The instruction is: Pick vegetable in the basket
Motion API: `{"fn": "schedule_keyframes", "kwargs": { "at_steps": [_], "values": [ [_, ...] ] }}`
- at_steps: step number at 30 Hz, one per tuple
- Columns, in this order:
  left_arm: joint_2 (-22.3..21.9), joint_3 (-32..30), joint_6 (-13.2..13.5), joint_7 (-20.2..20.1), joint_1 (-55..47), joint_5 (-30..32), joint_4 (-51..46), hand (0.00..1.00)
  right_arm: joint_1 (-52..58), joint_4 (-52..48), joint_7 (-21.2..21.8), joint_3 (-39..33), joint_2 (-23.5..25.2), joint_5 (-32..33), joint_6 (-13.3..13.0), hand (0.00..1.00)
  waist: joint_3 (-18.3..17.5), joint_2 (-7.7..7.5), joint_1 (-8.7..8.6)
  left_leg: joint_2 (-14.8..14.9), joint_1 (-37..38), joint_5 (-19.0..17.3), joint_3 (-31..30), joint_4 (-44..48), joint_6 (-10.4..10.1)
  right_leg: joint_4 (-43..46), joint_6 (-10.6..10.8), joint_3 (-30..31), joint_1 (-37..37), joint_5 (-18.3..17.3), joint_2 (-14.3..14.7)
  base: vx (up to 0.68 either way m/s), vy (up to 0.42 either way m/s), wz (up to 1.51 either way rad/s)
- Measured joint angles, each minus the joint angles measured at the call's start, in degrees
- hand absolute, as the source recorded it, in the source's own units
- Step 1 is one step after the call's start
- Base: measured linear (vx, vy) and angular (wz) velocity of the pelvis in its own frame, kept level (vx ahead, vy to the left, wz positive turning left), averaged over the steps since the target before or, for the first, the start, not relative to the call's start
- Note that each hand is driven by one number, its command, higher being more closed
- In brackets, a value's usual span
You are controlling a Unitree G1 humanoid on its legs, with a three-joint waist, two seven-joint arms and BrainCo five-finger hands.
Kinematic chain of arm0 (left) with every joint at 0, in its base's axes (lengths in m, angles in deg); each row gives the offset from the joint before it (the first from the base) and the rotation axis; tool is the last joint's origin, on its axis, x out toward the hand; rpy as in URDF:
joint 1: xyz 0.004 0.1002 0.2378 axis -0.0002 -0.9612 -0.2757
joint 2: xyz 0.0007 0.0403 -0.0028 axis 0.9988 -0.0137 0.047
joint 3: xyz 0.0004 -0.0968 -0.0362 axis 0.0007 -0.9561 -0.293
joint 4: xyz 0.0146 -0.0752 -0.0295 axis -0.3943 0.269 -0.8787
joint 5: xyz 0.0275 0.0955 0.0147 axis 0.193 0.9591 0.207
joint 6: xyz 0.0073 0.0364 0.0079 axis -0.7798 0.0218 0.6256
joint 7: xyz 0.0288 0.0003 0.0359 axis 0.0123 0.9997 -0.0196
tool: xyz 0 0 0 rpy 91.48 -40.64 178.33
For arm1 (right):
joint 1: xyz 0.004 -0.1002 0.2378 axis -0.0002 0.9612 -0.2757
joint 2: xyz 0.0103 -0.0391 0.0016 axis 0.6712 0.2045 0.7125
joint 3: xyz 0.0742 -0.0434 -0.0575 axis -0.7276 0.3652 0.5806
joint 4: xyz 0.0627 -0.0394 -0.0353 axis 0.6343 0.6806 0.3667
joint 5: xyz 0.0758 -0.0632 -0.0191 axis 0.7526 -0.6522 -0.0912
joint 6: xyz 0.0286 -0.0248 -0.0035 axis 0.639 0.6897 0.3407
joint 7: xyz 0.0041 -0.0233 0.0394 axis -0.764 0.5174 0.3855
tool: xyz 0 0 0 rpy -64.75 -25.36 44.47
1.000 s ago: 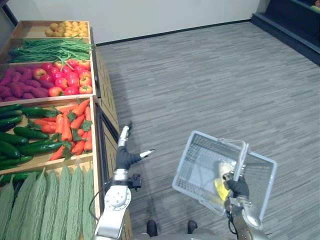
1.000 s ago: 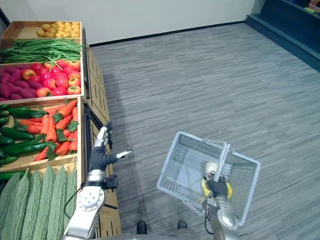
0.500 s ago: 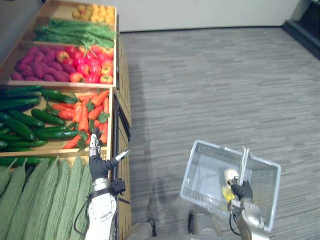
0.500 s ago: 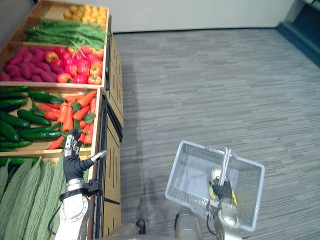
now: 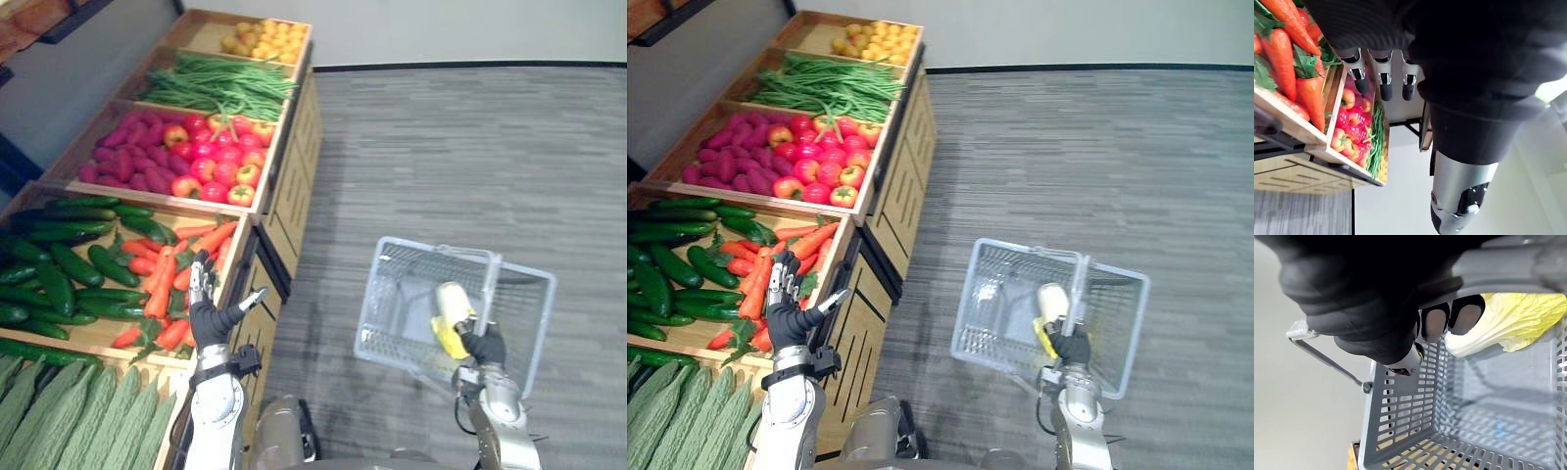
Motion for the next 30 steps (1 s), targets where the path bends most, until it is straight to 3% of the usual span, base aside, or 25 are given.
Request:
{"fn": "schedule_keyframes", "kwargs": {
  "at_steps": [1, 3, 5, 6, 7, 8, 9, 10, 12, 13, 14, 15, 16, 17, 20, 22, 23, 24, 27, 28, 30],
  "values": [
    [0.4, -0.2, -0.2, 0.0, 0.4, 0.0, 0.3, 0.00, -0.6, 1.8, -0.1, 0.0, 0.0, 0.0, 0.0, 1.00, 0.2, -0.94, -0.22, -0.6, 0.0, -0.9, -0.3, 0.3, 0.9, 1.3, 0.3, 0.3, -0.3, -0.4, -0.5, 0.48, 0.026, 0.70],
    [0.5, -0.3, -0.8, 0.0, -0.4, 0.0, 0.6, 0.00, -3.6, 5.1, -0.7, -0.1, 0.7, -0.1, 0.7, 1.00, 0.3, -1.51, 1.10, -1.7, 2.4, -3.8, -1.1, -1.2, 0.4, 2.9, -0.2, 1.3, -1.1, -2.0, -2.6, 0.47, 0.021, 0.05],
    [0.5, 0.2, -1.1, -0.1, -0.8, 0.0, 0.5, 0.00, -1.9, 5.5, -0.7, -0.1, 1.6, -0.5, 0.9, 1.00, 0.9, -2.62, 0.67, -4.3, 6.8, -5.7, -3.9, -2.4, -1.5, 10.0, 0.9, 0.5, -1.9, 2.1, -4.4, 0.38, 0.013, 0.56],
    [0.4, 0.5, -1.1, -0.1, -0.9, 0.1, 0.4, 0.00, 0.0, 5.8, -0.8, -0.6, 2.6, -0.7, 1.4, 1.00, 1.0, -2.95, -0.61, -5.8, 9.6, -6.4, -6.9, -3.0, -2.7, 22.3, 2.0, -0.1, -4.6, 5.5, -5.6, 0.35, -0.034, 1.00],
    [0.5, 0.4, -1.1, -0.1, -1.0, 0.2, 0.4, 0.00, 0.5, 5.8, -0.8, -0.7, 2.9, -0.7, 1.8, 1.00, 0.9, -2.82, -1.22, -6.1, 10.8, -6.6, -8.4, -3.7, -3.1, 29.2, 1.7, 0.5, -7.0, 8.9, -6.1, 0.37, -0.106, 1.17],
    [0.6, 0.5, -1.2, 0.0, -1.4, 0.2, 0.4, 0.00, 1.2, 5.7, -0.7, -0.6, 3.0, -0.8, 2.1, 1.00, 0.9, -3.19, -2.32, -6.5, 12.9, -6.8, -10.5, -5.0, -3.5, 38.8, -0.3, 3.0, -12.3, 7.0, -6.6, 0.29, -0.130, 0.76],
    [0.6, 0.5, -1.3, 0.0, -1.4, 0.4, 0.4, 0.00, 1.6, 5.7, -0.7, -0.5, 3.0, -0.8, 2.2, 1.00, 1.0, -3.22, -2.20, -6.5, 14.1, -6.9, -11.2, -5.9, -3.6, 41.4, -1.3, 4.3, -15.1, 5.3, -6.4, 0.43, -0.246, 1.06],
    [0.4, 0.9, -1.4, 0.0, -1.3, 1.2, 0.0, 0.00, 3.0, 5.6, -0.6, -0.4, 3.6, -1.5, 2.5, 1.00, 0.9, -2.60, -2.09, -6.0, 17.0, -6.8, -15.1, -7.8, -4.7, 41.7, -3.0, 7.2, -22.1, 1.9, -5.3, 0.36, -0.239, 0.91],
    [0.0, 1.5, -1.4, 0.0, -0.8, 1.7, -0.1, 0.00, 4.5, 4.5, -0.6, -0.4, 4.3, -1.5, 2.5, 1.00, 1.0, -2.57, -2.10, -4.4, 18.7, -6.9, -18.6, -8.2, -6.9, 36.8, -2.6, 11.9, -26.7, -0.1, -2.9, 0.40, -0.336, 1.26],
    [-0.6, 2.2, -1.4, 0.1, 0.0, 1.8, -0.1, 0.00, 5.7, 4.0, -0.6, -0.4, 4.9, -1.5, 2.5, 1.00, 1.0, -2.92, -1.95, -3.0, 19.3, -7.5, -23.0, -7.7, -9.9, 29.5, -1.9, 20.4, -30.2, 0.1, 0.3, 0.35, -0.358, 1.29],
    [-0.7, 2.3, -1.4, 0.1, 0.1, 1.9, -0.1, 0.00, 5.9, 3.8, -0.6, -0.4, 4.9, -1.4, 2.5, 1.00, 1.0, -3.09, -2.03, -2.8, 19.1, -7.7, -24.0, -7.4, -10.4, 27.8, -1.5, 22.4, -30.3, 0.3, 0.9, 0.32, -0.395, 1.64],
    [-0.7, 2.7, -1.4, 0.2, 0.5, 2.0, 0.0, 0.00, 7.0, 2.4, -0.8, -0.4, 5.2, -0.8, 2.4, 1.00, 0.9, -4.12, -2.60, -2.6, 18.0, -9.3, -28.1, -4.7, -13.2, 19.0, 0.8, 29.5, -30.1, 2.9, 1.5, 0.25, -0.344, 1.35],
    [-0.3, 2.9, -1.3, 0.1, 0.8, 2.1, -0.1, 0.00, 8.0, 1.7, -0.8, -0.3, 5.5, -0.5, 2.0, 1.00, 0.9, -5.10, -2.49, -3.1, 17.4, -10.9, -30.3, -2.6, -15.0, 15.7, 4.4, 31.3, -29.6, 8.2, 0.8, 0.40, -0.502, 1.83],
    [-1.6, 4.3, -1.9, 0.0, 0.9, 2.3, 1.4, 0.00, 8.6, 2.6, -0.8, -0.5, 4.0, 0.1, 2.0, 1.00, 0.8, -3.25, -1.27, -0.7, 16.8, -11.6, -35.2, -0.8, -16.9, 18.0, 2.3, 25.7, -28.6, 6.4, 1.7, 0.34, -0.408, 1.38],
    [-1.5, 6.1, -1.9, -0.2, 1.4, 2.8, 1.4, 0.00, 8.6, 2.5, -0.6, -0.5, 1.7, 0.5, 1.6, 1.00, 0.1, -1.60, -0.40, 1.4, 15.0, -7.6, -38.5, -3.7, -18.5, 18.7, 0.9, 17.7, -28.0, 5.6, 1.2, 0.23, -0.359, 1.45],
    [-1.5, 6.6, -1.9, -0.3, 1.6, 2.8, 1.3, 0.00, 9.3, 2.5, -0.6, -0.6, 1.5, 0.7, 1.2, 1.00, 0.1, -1.51, -0.65, 3.0, 14.4, -4.7, -37.5, -5.7, -17.7, 17.9, 0.9, 13.0, -25.9, 5.6, 0.4, 0.14, -0.329, 1.57],
    [-1.5, 6.8, -1.9, -0.3, 1.6, 2.8, 1.1, 0.00, 10.1, 2.5, -0.7, -1.0, 1.9, 2.0, 0.8, 1.00, 0.1, -1.64, -0.56, 4.4, 14.2, -3.2, -34.3, -6.3, -16.2, 16.9, 0.8, 10.4, -24.0, 5.6, -0.2, 0.08, -0.250, 1.63],
    [-1.5, 6.5, -1.9, -0.2, 1.2, 2.8, 0.8, 0.00, 10.8, 2.5, -0.7, -1.7, 2.1, 3.1, 0.5, 1.00, 0.1, -1.66, -0.75, 6.2, 14.0, -2.8, -28.8, -6.1, -15.0, 15.8, 0.6, 7.7, -22.4, 5.7, -0.9, 0.07, -0.208, 1.50],
    [-1.5, 5.5, -1.9, -0.2, 1.1, 2.8, -0.3, 0.00, 11.0, 2.6, -0.7, -2.2, 2.3, 5.1, 0.4, 1.00, 0.1, -1.65, -0.49, 10.4, 14.2, -3.0, -13.4, -6.0, -14.6, 13.4, -2.1, 4.0, -20.1, 5.3, -2.0, 0.03, -0.076, 1.03],
    [-1.5, 4.1, -1.9, -0.2, 1.4, 2.8, -0.4, 0.00, 10.5, 3.3, -0.7, -2.9, 3.1, 5.9, 0.5, 1.00, 0.2, -2.12, -0.32, 11.9, 14.3, -2.0, -8.1, -6.1, -13.3, 12.2, -2.2, 2.9, -20.0, 5.2, -3.2, -0.02, 0.040, 0.61],
    [-1.3, 3.4, -2.0, -0.2, 1.4, 2.8, -0.3, 0.00, 10.6, 3.5, -0.7, -3.9, 3.7, 6.8, 0.4, 1.00, 0.2, -2.09, -0.56, 11.6, 14.3, -1.0, -6.1, -7.0, -14.4, 10.5, -2.1, 2.7, -19.0, 5.2, -4.1, -0.02, 0.077, 0.41]
  ]
}}
